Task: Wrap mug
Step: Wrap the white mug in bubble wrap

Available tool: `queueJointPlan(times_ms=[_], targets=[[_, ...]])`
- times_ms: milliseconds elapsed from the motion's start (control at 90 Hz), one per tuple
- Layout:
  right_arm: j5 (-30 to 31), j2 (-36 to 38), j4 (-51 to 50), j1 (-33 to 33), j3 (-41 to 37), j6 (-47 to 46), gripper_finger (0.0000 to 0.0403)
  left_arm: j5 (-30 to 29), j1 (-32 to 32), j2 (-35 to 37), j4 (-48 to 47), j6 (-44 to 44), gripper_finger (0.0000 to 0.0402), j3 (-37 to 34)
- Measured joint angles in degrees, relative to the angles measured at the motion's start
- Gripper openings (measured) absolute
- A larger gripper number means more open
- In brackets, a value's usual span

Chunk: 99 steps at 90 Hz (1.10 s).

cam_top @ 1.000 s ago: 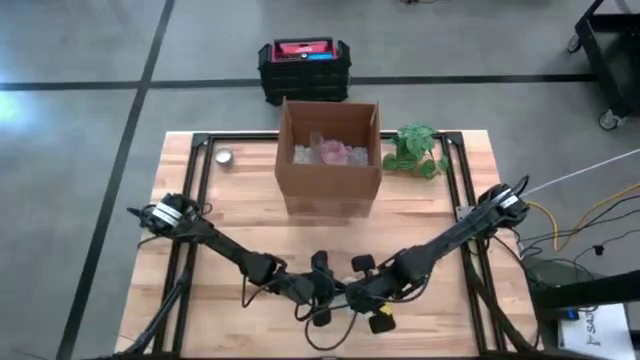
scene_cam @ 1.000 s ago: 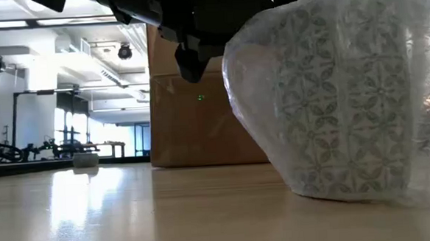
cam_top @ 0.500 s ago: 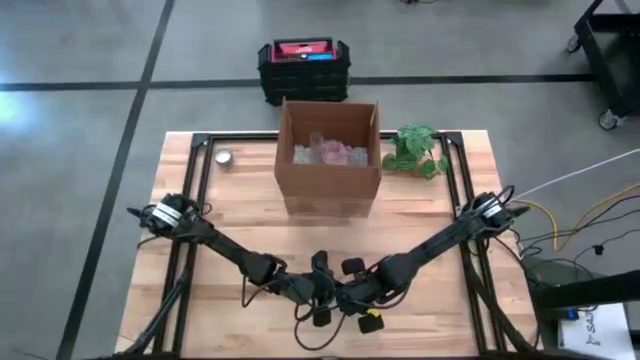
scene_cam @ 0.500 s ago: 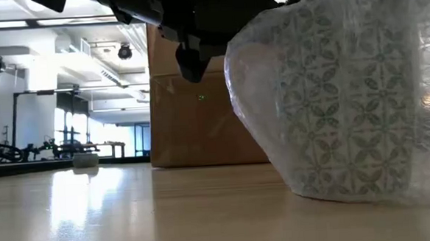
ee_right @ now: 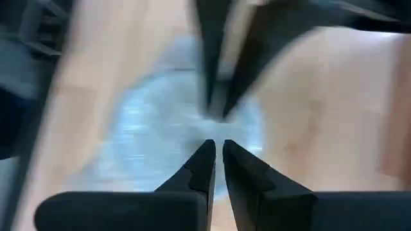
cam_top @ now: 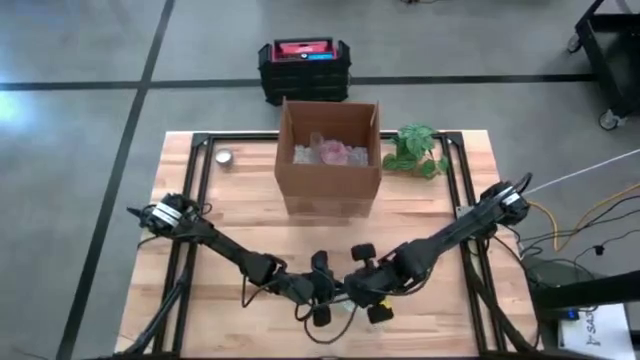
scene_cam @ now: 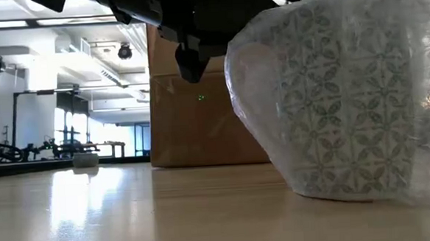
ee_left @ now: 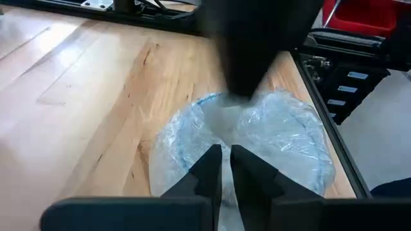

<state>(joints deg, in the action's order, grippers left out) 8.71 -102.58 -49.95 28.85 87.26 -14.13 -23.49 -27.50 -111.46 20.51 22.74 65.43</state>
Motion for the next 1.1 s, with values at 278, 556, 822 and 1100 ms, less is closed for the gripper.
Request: queueJointPlan(times_ms=[278,556,822,1100], targets=[[-0.6,-7.1,1.7,0.1,-0.6,-0.9,0.0018,-0.1,0.0,0.0,0.0,0.0,0.0022,0.0],[-1.1,-12.6,4.2,0.6,-0.4,0.5,0.0018,0.3,0.0,0.0,0.2,0.0,0.0022,0.0],[-2.4,-6.0,-0.9,0.4,0.0,2.0,0.0018,0.1,0.0,0.0,0.3,0.0,0.0022,0.0],[-10.7,-1.8,0.0,0.5,-0.2,-0.2,0.0018,0.2,0.0,0.0,0.3,-0.4,0.0022,0.0]])
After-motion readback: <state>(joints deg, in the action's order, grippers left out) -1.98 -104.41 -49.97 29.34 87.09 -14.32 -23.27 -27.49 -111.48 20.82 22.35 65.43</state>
